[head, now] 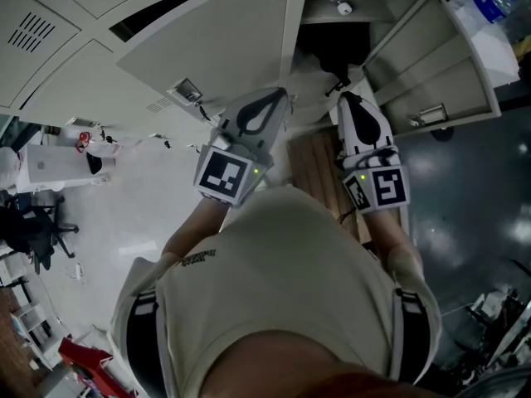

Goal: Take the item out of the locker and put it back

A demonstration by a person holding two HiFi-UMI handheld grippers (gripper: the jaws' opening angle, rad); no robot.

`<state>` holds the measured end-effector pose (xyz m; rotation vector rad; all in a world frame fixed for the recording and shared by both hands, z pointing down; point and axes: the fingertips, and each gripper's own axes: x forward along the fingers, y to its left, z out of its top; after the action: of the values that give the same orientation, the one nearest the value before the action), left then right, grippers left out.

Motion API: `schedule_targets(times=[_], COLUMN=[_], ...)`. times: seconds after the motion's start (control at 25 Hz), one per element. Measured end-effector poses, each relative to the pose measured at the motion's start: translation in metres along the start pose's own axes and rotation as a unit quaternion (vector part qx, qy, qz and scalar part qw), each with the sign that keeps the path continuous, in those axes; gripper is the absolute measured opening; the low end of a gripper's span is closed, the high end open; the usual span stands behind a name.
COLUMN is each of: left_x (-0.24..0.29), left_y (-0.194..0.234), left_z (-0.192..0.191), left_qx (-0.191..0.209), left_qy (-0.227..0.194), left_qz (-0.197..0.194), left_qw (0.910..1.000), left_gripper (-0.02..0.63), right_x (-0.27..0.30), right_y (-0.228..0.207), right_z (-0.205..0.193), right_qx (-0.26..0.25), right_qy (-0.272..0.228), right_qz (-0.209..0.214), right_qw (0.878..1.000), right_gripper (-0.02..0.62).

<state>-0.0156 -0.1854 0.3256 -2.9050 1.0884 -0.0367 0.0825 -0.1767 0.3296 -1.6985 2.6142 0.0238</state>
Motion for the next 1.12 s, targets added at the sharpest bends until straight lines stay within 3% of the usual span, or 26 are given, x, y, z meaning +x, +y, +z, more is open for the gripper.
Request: schedule_targets(times=[0.6, 0.88, 1.12], left_x=[0.056, 0.097, 0.126], left_y=[0.009, 0.026, 0.042], left_z=[0.019, 0.036, 0.041], left_qx=[0.012, 0.041, 0.038], left_qy=[-0.016, -0.048, -0.055], left_qz=[0.022, 0.039, 0.051], left_qw=[0.9996, 0.9972, 0.9964], left_gripper=[0.012, 0.012, 0.012], right_x=[0.042, 0.091, 0.142], right_y=[-0.057, -0.090, -0.115], right_z=[0.032, 0.044, 0.041], right_qx=[-0.050, -0.059, -0.068], right_qy=[-0.026, -0.036, -0.019], right_qz=[-0.034, -0.059, -0.072], right_qw=[0.998, 0.996, 0.995], right_gripper=[0.006, 0.130, 0.265])
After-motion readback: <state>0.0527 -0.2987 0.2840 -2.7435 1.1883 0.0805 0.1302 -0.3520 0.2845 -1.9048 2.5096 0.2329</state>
